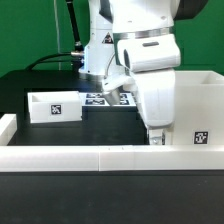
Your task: Assemble drawer
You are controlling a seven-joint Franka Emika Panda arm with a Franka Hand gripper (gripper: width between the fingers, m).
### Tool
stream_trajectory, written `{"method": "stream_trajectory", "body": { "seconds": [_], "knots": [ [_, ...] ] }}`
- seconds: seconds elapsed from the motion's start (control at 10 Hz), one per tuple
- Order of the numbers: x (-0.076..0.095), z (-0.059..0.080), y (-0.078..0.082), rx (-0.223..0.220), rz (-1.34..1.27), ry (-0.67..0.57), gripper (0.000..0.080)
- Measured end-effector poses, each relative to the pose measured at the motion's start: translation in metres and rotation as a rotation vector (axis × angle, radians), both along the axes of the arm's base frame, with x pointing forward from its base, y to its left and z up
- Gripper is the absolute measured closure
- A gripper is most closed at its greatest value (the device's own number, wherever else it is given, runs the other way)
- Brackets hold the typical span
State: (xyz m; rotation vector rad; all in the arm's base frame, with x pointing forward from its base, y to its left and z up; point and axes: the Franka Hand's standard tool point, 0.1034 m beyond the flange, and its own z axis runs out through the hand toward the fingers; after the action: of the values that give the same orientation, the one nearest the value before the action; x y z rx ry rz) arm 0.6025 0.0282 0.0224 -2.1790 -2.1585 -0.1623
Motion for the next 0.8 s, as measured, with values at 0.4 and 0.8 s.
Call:
{"method": "stream_trajectory", "body": {
  "seconds": [0.4, 0.8],
  "knots": [
    [0.0, 0.002, -0.016, -0.008, 0.041, -0.014, 0.0151],
    [-0.021, 0.03, -0.072, -0.033, -0.023, -0.055, 0.0151]
  ]
}}
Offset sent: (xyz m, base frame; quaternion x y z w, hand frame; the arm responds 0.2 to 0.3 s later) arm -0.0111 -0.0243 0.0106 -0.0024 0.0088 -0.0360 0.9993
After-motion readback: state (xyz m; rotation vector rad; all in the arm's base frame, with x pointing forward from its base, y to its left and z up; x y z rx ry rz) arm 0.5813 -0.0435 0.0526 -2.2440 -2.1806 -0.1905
